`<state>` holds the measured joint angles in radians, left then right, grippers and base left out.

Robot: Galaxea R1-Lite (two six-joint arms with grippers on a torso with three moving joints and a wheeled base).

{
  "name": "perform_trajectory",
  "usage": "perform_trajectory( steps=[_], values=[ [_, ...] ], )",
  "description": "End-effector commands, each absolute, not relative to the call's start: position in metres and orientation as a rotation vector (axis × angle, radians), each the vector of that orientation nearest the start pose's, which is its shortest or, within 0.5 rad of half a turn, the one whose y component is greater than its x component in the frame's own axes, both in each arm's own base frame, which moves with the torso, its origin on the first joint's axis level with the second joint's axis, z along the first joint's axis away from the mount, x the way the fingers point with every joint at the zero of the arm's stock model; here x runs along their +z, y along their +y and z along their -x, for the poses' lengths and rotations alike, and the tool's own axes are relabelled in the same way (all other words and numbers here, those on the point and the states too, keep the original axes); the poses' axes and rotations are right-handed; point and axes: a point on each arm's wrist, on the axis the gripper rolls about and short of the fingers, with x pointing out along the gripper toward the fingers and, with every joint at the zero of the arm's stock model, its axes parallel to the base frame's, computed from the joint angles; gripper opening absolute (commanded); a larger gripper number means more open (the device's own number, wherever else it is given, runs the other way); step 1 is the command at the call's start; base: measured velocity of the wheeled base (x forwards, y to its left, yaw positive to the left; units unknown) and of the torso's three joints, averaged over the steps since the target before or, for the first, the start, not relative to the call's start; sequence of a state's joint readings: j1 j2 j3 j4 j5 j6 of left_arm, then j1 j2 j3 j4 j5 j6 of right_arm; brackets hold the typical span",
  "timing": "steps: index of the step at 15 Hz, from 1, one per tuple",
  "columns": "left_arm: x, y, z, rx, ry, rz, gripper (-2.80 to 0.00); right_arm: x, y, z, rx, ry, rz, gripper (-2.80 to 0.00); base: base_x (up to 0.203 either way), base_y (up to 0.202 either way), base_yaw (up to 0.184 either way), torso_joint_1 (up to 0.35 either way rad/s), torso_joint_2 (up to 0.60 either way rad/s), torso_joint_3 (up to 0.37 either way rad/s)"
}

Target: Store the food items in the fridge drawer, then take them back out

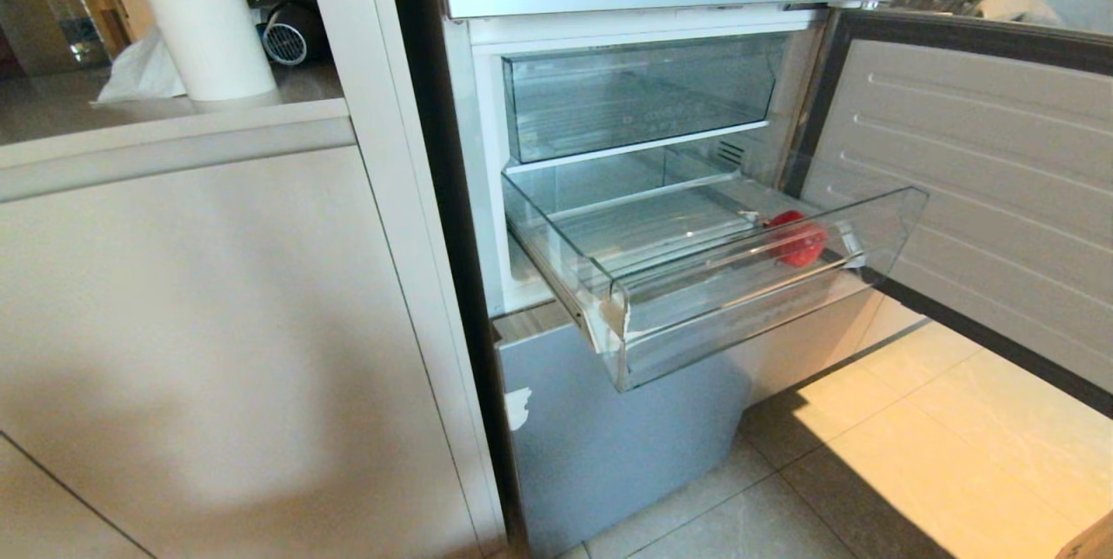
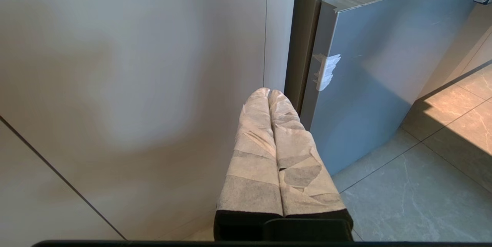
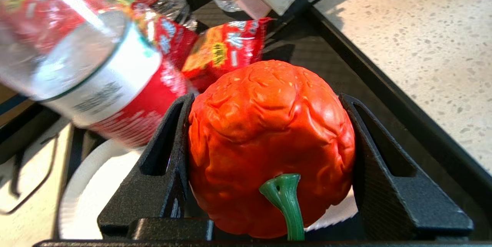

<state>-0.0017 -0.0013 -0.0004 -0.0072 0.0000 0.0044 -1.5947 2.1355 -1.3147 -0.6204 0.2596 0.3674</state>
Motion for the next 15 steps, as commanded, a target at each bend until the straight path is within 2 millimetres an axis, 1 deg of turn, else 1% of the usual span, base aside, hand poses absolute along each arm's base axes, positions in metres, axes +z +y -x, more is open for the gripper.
perform_trajectory(
  steps=[1, 5, 10, 13, 14, 15],
  values=[
    [0.076, 0.000, 0.023, -0.002, -0.008, -0.005, -2.80, 0.150, -0.441, 0.004, -1.343, -0.112, -0.485, -2.80, 0.000, 0.000, 0.000, 0.000, 0.00, 0.000],
    [0.076, 0.000, 0.023, -0.002, -0.008, -0.005, -2.80, 0.148, -0.445, -0.002, -1.330, -0.107, -0.482, -2.80, 0.000, 0.000, 0.000, 0.000, 0.00, 0.000],
    [0.076, 0.000, 0.023, -0.002, -0.008, -0.005, -2.80, 0.139, -0.447, -0.011, -1.316, -0.087, -0.498, -2.80, 0.000, 0.000, 0.000, 0.000, 0.00, 0.000],
    [0.076, 0.000, 0.023, -0.002, -0.008, -0.005, -2.80, 0.138, -0.447, -0.012, -1.315, -0.083, -0.499, -2.80, 0.000, 0.000, 0.000, 0.000, 0.00, 0.000],
    [0.076, 0.000, 0.023, -0.002, -0.008, -0.005, -2.80, 0.139, -0.447, -0.012, -1.316, -0.084, -0.498, 0.00, 0.000, 0.000, 0.000, 0.000, 0.00, 0.000],
    [0.076, 0.000, 0.023, -0.002, -0.008, -0.005, -2.80, 0.140, -0.447, -0.012, -1.316, -0.087, -0.496, 0.00, 0.000, 0.000, 0.000, 0.000, 0.00, 0.000]
  ],
)
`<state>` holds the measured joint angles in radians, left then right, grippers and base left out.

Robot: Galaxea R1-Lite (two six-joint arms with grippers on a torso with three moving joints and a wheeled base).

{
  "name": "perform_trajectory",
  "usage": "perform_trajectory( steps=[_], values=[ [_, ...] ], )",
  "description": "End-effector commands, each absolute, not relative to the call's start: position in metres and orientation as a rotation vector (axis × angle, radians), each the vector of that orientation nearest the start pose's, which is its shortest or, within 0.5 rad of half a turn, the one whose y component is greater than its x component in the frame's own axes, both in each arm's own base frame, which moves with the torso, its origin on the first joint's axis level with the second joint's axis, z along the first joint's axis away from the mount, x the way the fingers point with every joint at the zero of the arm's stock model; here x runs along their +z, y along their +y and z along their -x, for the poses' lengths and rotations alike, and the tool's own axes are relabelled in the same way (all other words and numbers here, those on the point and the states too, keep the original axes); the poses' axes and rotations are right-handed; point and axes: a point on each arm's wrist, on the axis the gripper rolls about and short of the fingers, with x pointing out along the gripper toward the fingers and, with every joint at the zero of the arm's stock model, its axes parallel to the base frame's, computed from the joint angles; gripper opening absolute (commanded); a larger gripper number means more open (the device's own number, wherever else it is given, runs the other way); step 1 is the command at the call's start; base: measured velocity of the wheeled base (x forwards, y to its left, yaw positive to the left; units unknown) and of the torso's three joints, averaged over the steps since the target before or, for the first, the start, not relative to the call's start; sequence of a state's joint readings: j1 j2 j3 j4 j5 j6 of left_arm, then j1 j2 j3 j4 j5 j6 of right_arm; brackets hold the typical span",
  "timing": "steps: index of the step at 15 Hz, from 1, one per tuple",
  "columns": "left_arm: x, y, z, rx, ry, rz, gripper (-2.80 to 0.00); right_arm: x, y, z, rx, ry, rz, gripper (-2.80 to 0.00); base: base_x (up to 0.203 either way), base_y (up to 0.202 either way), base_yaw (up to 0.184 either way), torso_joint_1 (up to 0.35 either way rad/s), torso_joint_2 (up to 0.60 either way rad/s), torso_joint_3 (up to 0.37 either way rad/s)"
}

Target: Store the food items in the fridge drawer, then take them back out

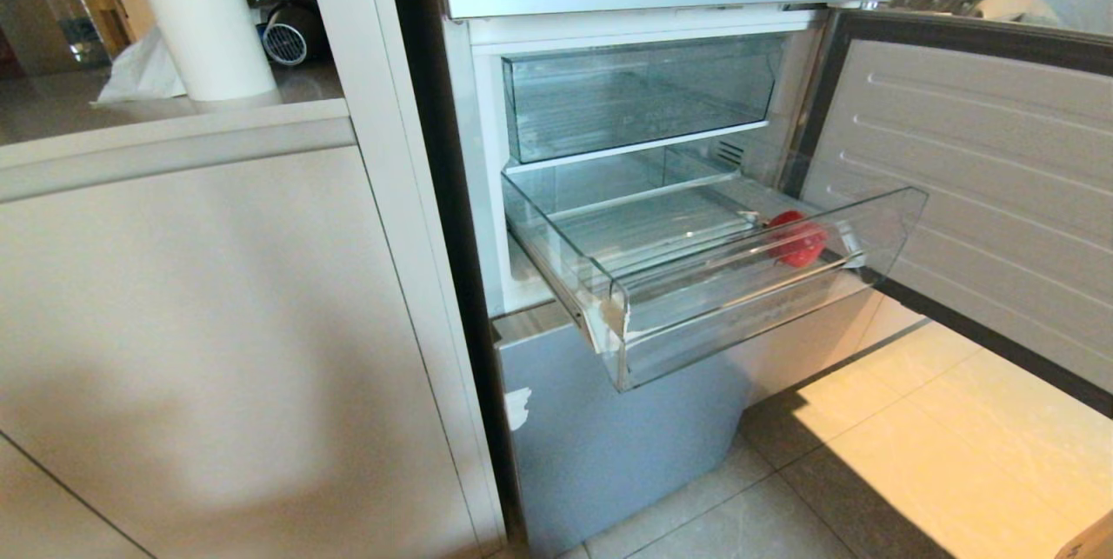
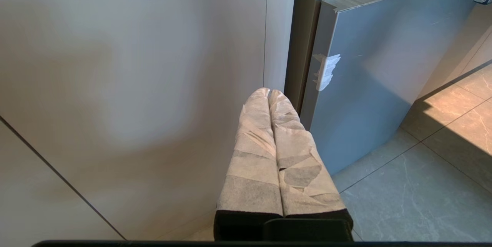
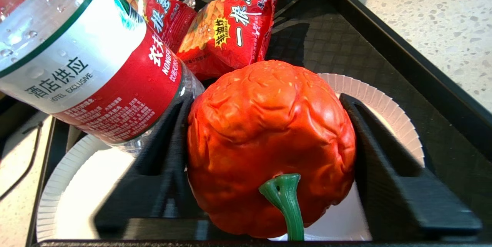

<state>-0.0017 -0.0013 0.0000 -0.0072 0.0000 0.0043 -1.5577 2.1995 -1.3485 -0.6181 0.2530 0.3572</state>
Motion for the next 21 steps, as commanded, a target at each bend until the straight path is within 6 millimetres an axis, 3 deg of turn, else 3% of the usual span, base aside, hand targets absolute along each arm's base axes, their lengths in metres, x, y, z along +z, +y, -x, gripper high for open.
perform_trajectory(
  steps=[1, 14, 19, 20, 21],
  values=[
    [0.076, 0.000, 0.023, -0.002, -0.008, -0.005, -2.80, 0.143, -0.445, -0.011, -1.317, -0.090, -0.491, 0.00, 0.000, 0.000, 0.000, 0.000, 0.00, 0.000],
    [0.076, 0.000, 0.023, -0.002, -0.008, -0.005, -2.80, 0.169, -0.431, -0.002, -1.336, -0.128, -0.454, 0.00, 0.000, 0.000, 0.000, 0.000, 0.00, 0.000],
    [0.076, 0.000, 0.023, -0.002, -0.008, -0.005, -2.80, 0.188, -0.410, 0.002, -1.328, -0.150, -0.444, 0.00, 0.000, 0.000, 0.000, 0.000, 0.00, 0.000],
    [0.076, 0.000, 0.023, -0.003, -0.008, -0.005, -2.80, 0.198, -0.402, 0.005, -1.324, -0.164, -0.429, -2.80, 0.000, 0.000, 0.000, 0.000, 0.00, 0.000],
    [0.076, 0.000, 0.023, -0.002, -0.008, -0.005, -2.80, 0.209, -0.393, 0.009, -1.327, -0.179, -0.414, -2.80, 0.000, 0.000, 0.000, 0.000, 0.00, 0.000]
  ],
)
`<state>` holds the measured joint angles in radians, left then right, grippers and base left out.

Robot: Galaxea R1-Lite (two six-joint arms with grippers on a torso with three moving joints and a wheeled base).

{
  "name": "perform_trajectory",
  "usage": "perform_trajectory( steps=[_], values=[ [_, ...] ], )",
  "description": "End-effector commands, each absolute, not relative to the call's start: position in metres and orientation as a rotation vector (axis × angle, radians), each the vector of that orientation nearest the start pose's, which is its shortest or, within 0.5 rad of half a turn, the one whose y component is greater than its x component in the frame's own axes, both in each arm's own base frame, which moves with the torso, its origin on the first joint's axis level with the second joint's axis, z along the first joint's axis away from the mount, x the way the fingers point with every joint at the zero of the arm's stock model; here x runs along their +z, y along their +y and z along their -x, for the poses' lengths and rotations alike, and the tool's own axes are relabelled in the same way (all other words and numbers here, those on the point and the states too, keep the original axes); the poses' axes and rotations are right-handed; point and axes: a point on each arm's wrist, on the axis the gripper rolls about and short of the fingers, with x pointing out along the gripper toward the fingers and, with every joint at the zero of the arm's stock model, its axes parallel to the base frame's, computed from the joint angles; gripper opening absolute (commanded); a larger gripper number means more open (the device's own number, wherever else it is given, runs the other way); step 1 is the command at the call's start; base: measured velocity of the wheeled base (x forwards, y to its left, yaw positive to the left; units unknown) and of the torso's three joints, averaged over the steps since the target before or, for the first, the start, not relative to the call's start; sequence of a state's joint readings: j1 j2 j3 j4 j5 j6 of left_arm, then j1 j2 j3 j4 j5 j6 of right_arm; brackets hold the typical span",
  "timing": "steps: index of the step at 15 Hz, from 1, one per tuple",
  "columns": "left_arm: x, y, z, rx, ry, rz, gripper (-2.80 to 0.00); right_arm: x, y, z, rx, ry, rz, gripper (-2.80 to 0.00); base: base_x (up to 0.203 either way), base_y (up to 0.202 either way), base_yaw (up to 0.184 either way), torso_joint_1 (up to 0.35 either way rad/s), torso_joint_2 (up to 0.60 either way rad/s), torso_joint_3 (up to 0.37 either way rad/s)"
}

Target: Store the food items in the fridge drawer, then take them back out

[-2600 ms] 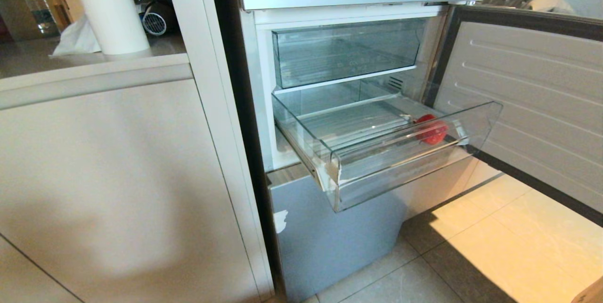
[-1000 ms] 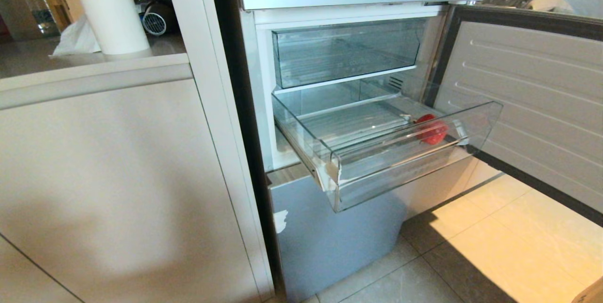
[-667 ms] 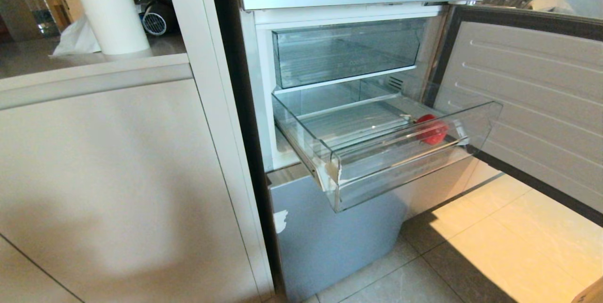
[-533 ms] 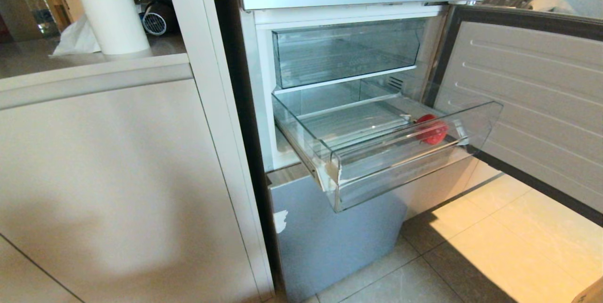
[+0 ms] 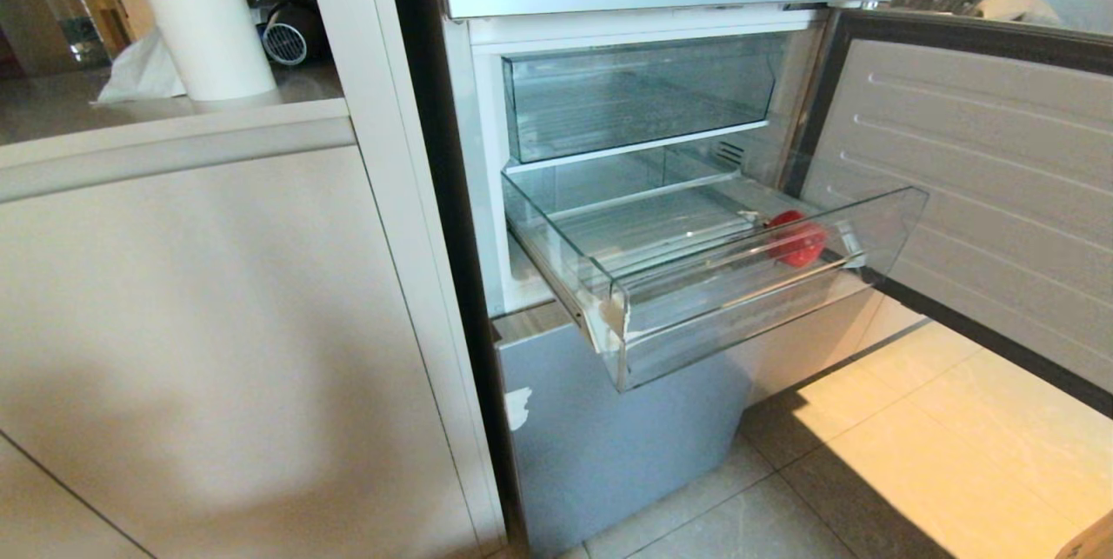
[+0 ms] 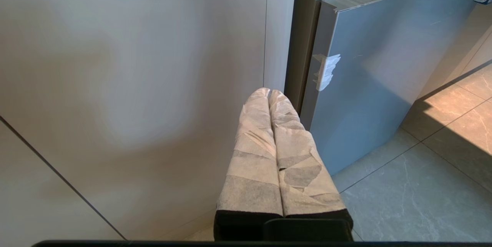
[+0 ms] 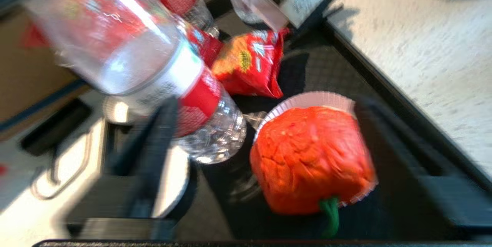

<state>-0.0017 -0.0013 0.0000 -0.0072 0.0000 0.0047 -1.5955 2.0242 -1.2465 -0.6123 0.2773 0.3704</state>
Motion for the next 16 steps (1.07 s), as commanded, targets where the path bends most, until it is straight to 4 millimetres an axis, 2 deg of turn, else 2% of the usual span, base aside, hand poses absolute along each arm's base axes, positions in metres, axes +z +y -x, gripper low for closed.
perform_trajectory(
  steps=[1, 3, 4, 7, 9, 12, 14, 16],
  values=[
    [0.076, 0.000, 0.023, -0.002, -0.008, -0.005, -2.80, 0.221, -0.383, 0.011, -1.332, -0.195, -0.403, -2.80, 0.000, 0.000, 0.000, 0.000, 0.00, 0.000],
    [0.076, 0.000, 0.023, -0.002, -0.008, -0.005, -2.80, 0.253, -0.352, 0.014, -1.340, -0.245, -0.363, -2.80, 0.000, 0.000, 0.000, 0.000, 0.00, 0.000],
    [0.076, 0.000, 0.023, -0.002, -0.008, -0.005, -2.80, 0.272, -0.330, 0.015, -1.335, -0.283, -0.331, -2.80, 0.000, 0.000, 0.000, 0.000, 0.00, 0.000],
    [0.076, 0.000, 0.023, -0.002, -0.008, -0.005, -2.80, 0.322, -0.249, 0.009, -1.292, -0.408, -0.217, -2.80, 0.000, 0.000, 0.000, 0.000, 0.00, 0.000],
    [0.076, 0.000, 0.023, -0.002, -0.008, -0.005, -2.80, 0.342, -0.192, -0.005, -1.212, -0.479, -0.140, -2.80, 0.000, 0.000, 0.000, 0.000, 0.00, 0.000],
    [0.076, 0.000, 0.023, -0.002, -0.008, -0.005, -2.80, 0.350, -0.118, -0.035, -0.942, -0.533, -0.099, -2.80, 0.000, 0.000, 0.000, 0.000, 0.00, 0.000],
    [0.076, 0.000, 0.023, -0.002, -0.008, -0.005, -2.80, 0.340, -0.082, -0.049, -0.710, -0.515, -0.120, -2.80, 0.000, 0.000, 0.000, 0.000, 0.00, 0.000],
    [0.076, 0.000, 0.023, -0.002, -0.008, -0.005, -2.80, 0.317, -0.055, -0.059, -0.488, -0.440, -0.140, -2.80, 0.000, 0.000, 0.000, 0.000, 0.00, 0.000]
  ],
)
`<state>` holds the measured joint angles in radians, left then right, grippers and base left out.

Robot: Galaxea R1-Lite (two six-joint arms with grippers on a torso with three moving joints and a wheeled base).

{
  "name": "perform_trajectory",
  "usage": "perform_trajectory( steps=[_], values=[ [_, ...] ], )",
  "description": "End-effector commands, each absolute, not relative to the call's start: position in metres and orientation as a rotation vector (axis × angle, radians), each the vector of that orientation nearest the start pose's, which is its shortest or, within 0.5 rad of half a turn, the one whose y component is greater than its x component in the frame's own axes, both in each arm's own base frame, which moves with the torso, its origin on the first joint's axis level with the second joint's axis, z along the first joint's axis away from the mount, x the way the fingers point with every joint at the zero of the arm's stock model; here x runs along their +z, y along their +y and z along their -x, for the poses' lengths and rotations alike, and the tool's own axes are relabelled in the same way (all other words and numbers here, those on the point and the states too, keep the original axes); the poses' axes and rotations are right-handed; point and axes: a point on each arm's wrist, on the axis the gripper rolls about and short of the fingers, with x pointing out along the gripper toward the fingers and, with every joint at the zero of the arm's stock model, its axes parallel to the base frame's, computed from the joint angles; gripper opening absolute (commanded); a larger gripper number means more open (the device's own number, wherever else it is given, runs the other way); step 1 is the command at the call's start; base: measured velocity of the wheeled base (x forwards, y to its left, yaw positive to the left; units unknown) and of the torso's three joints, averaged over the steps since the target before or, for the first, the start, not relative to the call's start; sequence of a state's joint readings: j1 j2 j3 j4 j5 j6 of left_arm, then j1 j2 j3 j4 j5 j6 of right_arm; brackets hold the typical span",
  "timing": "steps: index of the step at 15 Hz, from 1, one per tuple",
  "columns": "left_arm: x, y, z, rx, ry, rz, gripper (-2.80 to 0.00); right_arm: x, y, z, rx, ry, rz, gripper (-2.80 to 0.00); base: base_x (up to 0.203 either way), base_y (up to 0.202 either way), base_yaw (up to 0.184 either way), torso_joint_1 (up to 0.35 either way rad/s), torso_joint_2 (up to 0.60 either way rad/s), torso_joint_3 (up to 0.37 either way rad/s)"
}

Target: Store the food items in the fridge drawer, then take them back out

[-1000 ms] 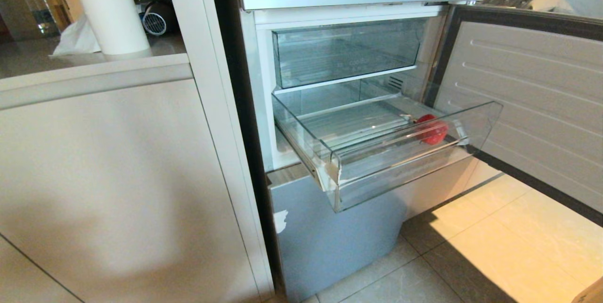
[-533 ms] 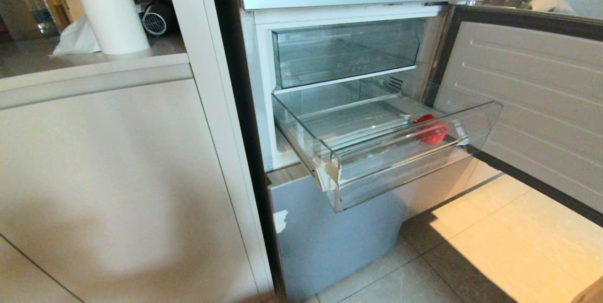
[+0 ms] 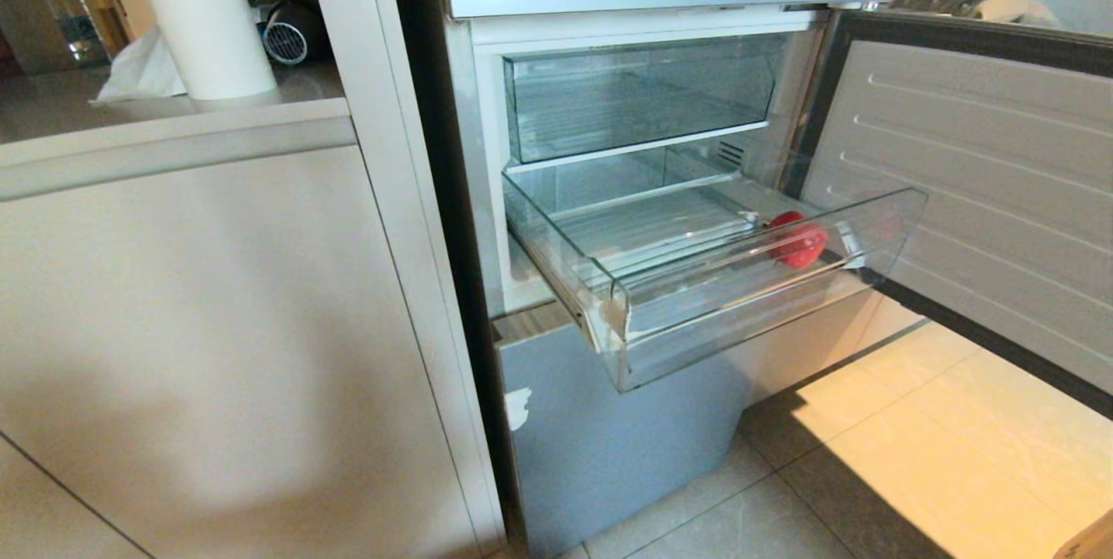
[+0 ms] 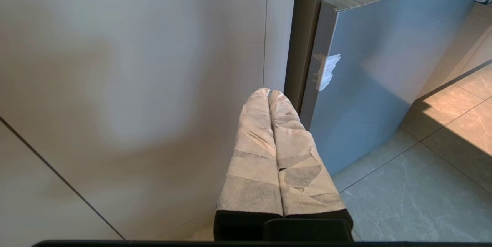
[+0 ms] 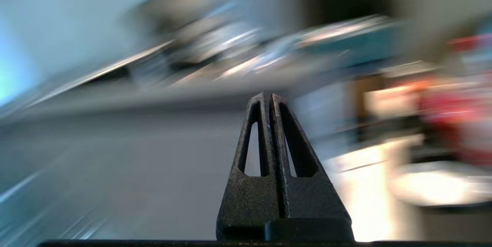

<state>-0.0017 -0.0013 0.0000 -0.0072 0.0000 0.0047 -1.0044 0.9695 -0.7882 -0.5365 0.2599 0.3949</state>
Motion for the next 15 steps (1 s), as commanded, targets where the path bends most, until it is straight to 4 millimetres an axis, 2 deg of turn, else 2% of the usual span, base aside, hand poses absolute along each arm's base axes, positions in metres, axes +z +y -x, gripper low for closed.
perform_trajectory(
  steps=[1, 3, 5, 7, 10, 13, 15],
  values=[
    [0.076, 0.000, 0.023, -0.002, -0.008, -0.005, -2.80, 0.298, -0.041, -0.062, -0.386, -0.377, -0.149, -2.80, 0.000, 0.000, 0.000, 0.000, 0.00, 0.000],
    [0.076, 0.000, 0.023, -0.002, -0.008, -0.005, -2.80, 0.263, -0.018, -0.055, -0.227, -0.264, -0.157, -2.80, 0.000, 0.000, 0.000, 0.000, 0.00, 0.000],
    [0.076, 0.000, 0.023, -0.002, -0.008, -0.005, -2.80, 0.220, -0.003, -0.024, -0.125, -0.131, -0.130, -2.80, 0.000, 0.000, 0.000, 0.000, 0.00, 0.000],
    [0.076, 0.000, 0.023, -0.002, -0.008, -0.005, -2.80, 0.169, -0.002, 0.000, -0.105, 0.023, -0.080, -2.80, 0.000, 0.000, 0.000, 0.000, 0.00, 0.000],
    [0.076, 0.000, 0.023, -0.002, -0.008, -0.005, -2.80, 0.103, -0.003, 0.010, -0.098, 0.170, 0.039, -2.80, 0.000, 0.000, 0.000, 0.000, 0.00, 0.000],
    [0.076, 0.000, 0.023, -0.002, -0.008, -0.005, -2.80, 0.087, -0.002, 0.024, -0.054, 0.049, 0.077, -2.80, 0.000, 0.000, 0.000, 0.000, 0.00, 0.000],
    [0.076, 0.000, 0.023, -0.002, -0.008, -0.005, -2.80, 0.075, 0.000, 0.023, -0.002, 0.007, 0.079, -2.80, 0.000, 0.000, 0.000, 0.000, 0.00, 0.000]
  ],
)
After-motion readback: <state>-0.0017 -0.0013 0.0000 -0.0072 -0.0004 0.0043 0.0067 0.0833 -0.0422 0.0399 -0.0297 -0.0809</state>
